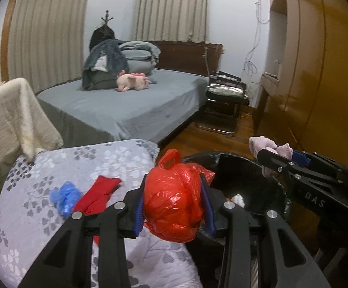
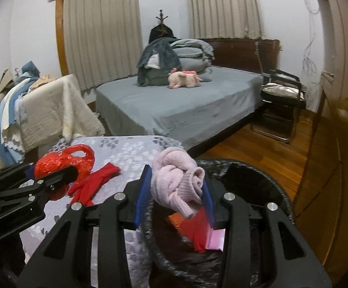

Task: Collect trash
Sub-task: 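Carry the pink sock over the bin with the right tool while the left tool holds the red bag, then open both tools to drop the pink sock and red bag into the bin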

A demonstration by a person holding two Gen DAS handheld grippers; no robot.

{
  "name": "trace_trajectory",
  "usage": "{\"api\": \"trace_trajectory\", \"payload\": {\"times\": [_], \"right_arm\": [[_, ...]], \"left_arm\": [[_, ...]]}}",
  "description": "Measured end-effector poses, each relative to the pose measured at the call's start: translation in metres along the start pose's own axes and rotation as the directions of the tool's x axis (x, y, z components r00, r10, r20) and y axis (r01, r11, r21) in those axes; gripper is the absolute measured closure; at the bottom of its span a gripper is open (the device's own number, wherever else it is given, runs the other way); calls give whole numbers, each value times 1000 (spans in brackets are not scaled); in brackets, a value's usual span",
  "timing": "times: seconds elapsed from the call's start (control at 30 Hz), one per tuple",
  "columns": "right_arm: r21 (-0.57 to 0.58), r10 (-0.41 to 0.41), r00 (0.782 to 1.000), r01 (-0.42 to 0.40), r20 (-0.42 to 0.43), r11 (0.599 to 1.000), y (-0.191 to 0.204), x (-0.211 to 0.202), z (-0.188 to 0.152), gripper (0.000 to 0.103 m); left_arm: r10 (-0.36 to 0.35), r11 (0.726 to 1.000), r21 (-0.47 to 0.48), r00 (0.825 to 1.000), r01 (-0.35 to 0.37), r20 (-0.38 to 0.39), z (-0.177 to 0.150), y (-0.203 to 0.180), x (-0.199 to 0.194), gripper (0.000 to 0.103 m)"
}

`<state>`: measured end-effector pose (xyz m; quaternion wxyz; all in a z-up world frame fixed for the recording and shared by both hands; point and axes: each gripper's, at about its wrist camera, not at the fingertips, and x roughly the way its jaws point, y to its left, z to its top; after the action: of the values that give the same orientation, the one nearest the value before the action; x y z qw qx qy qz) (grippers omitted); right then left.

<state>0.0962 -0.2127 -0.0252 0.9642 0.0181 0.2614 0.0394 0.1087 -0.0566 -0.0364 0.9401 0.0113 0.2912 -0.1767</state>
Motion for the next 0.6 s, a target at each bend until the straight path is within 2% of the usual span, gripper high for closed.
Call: {"api": "trace_trajectory", "payload": {"times": [0.6], "right_arm": [[63, -133, 991, 134, -16, 989, -62, 3, -14, 65]], "left_arm": [[-103, 993, 63, 995, 103, -15, 10, -51, 43, 64]]}}
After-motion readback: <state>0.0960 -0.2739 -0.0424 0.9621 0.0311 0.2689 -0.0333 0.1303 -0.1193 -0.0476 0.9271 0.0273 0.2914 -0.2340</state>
